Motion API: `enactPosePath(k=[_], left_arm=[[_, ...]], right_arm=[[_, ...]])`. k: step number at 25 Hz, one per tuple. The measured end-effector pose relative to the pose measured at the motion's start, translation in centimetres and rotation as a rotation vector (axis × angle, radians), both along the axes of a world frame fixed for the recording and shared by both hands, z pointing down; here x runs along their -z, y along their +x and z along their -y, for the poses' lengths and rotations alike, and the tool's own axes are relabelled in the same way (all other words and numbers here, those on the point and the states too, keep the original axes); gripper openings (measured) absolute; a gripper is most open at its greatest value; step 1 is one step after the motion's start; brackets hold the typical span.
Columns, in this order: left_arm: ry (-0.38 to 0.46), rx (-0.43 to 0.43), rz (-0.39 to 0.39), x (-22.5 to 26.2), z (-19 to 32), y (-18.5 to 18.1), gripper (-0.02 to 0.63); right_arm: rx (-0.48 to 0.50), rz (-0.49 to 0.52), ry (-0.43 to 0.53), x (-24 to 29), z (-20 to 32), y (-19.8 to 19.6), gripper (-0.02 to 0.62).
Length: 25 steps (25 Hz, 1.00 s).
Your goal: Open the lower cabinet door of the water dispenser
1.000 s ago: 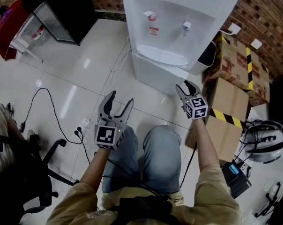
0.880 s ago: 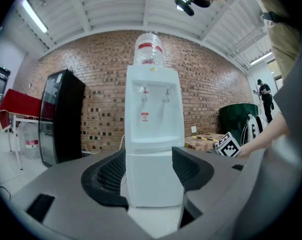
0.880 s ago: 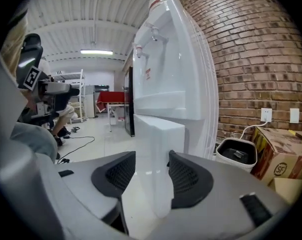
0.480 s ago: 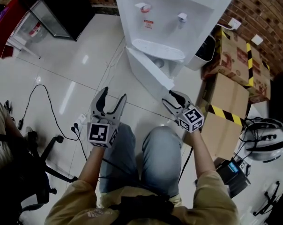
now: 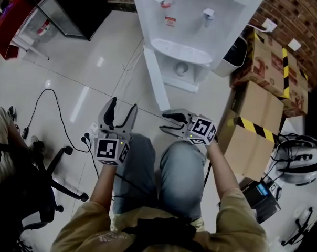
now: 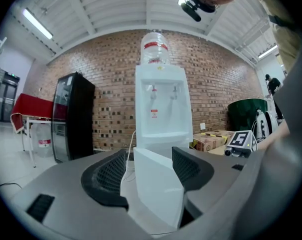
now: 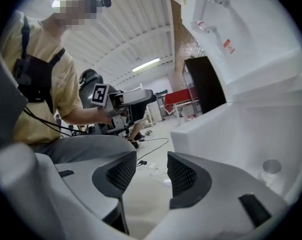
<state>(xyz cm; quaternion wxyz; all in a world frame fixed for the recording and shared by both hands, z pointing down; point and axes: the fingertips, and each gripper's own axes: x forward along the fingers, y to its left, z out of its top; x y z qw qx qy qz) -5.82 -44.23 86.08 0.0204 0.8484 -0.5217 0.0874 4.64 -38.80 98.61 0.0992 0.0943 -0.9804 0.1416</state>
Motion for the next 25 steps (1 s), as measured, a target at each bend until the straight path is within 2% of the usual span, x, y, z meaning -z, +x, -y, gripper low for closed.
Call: enactPosePath(k=[4,7,10,13,15,19,25], left_arm=[[-0.001,-0.003,-0.007,0.6,-0.1,0.2,0.281],[0.026,-0.019,-0.013,1.3,-0.1,0.9,0.281],[0.028,-0.039,-0.021,2.3,0.6,2.0,0.281],[0.000,-0.059,-0.070,5.0,0.7,3.1,0.282],[0.005,-0.091,-0.080,8.9,0.4,4.3,0.285],[0.042,-0.121,-0.068,19.9,-0.5,4.6,0.285],[0.061,-0.142,-0.038,38.1,-2.6,4.0,0.287]], right_arm=[[0.044,0.012,0.030,1.4,-0.9,0.8,0.209],[0.021,0.042,0.067,4.5,-1.4,2.8,0.209],[-0.108,0.085,0.138,8.5,0.3,5.1,0.210],[-0.267,0.105,0.148,13.7,1.7,6.8,0.217],[-0.385,0.103,0.175,17.9,2.3,7.9,0.225],[-0.597,0.128,0.194,28.3,2.2,9.4,0.225],[-0.804,0.107,0.204,45.8,0.5,11.2,0.252]])
